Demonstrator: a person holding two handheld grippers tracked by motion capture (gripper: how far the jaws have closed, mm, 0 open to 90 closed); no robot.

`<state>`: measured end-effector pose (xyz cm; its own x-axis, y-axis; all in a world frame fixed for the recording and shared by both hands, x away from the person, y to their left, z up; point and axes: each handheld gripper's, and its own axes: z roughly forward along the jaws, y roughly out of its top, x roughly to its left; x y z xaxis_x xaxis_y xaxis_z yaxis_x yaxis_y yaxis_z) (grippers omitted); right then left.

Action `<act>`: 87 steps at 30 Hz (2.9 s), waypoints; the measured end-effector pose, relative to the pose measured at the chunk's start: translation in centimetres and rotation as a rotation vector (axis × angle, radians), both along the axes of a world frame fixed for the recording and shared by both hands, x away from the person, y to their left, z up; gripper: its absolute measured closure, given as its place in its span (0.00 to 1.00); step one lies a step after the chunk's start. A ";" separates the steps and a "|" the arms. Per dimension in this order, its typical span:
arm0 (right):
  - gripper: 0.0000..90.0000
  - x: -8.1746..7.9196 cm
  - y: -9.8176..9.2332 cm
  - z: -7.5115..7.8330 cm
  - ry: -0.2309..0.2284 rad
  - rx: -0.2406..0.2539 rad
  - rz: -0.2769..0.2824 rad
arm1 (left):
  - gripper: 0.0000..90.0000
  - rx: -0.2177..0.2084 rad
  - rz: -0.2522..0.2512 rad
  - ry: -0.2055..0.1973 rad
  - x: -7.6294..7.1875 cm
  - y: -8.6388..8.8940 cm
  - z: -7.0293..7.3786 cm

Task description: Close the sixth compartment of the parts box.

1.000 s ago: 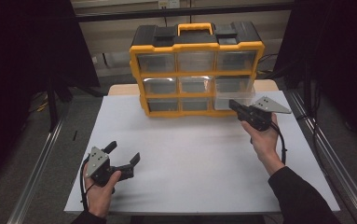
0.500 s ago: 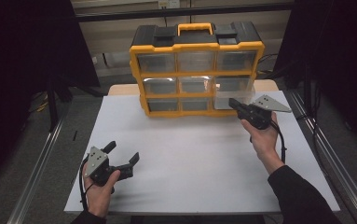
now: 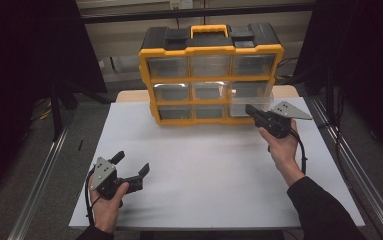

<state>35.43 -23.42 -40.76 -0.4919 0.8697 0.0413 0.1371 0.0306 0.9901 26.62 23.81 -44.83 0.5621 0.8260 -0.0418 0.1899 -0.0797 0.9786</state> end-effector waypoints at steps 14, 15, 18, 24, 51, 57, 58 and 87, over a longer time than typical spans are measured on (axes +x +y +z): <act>1.00 0.3 0.0 0.0 0.003 0.007 -0.006 | 0.04 0.000 0.014 -0.004 -0.1 0.0 0.0; 1.00 0.3 0.0 0.0 0.001 0.006 -0.007 | 0.04 0.000 0.014 -0.004 -0.1 0.0 0.0; 1.00 0.3 -0.1 0.0 0.001 0.006 -0.005 | 0.04 -0.008 0.010 -0.001 0.0 0.0 0.0; 1.00 0.6 -0.1 -0.1 0.001 0.007 -0.007 | 0.04 0.005 0.009 0.002 0.0 0.0 0.0; 1.00 1.1 0.0 -0.2 -0.011 0.006 -0.010 | 0.04 -0.020 0.015 0.004 0.0 0.0 0.0; 1.00 1.1 0.0 -0.2 -0.005 0.007 -0.013 | 0.04 -0.015 0.016 0.005 0.0 0.0 0.0; 1.00 1.1 0.0 -0.2 -0.007 0.007 -0.014 | 0.04 -0.015 0.012 0.004 0.0 0.1 0.0; 1.00 1.7 -0.2 -0.4 -0.002 -0.007 -0.017 | 0.04 0.006 0.009 0.009 0.1 0.1 0.0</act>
<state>37.17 -23.63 -41.11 -0.4773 0.8781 0.0337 0.1352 0.0355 0.9902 26.67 23.95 -44.87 0.5539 0.8315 -0.0422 0.1996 -0.0834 0.9763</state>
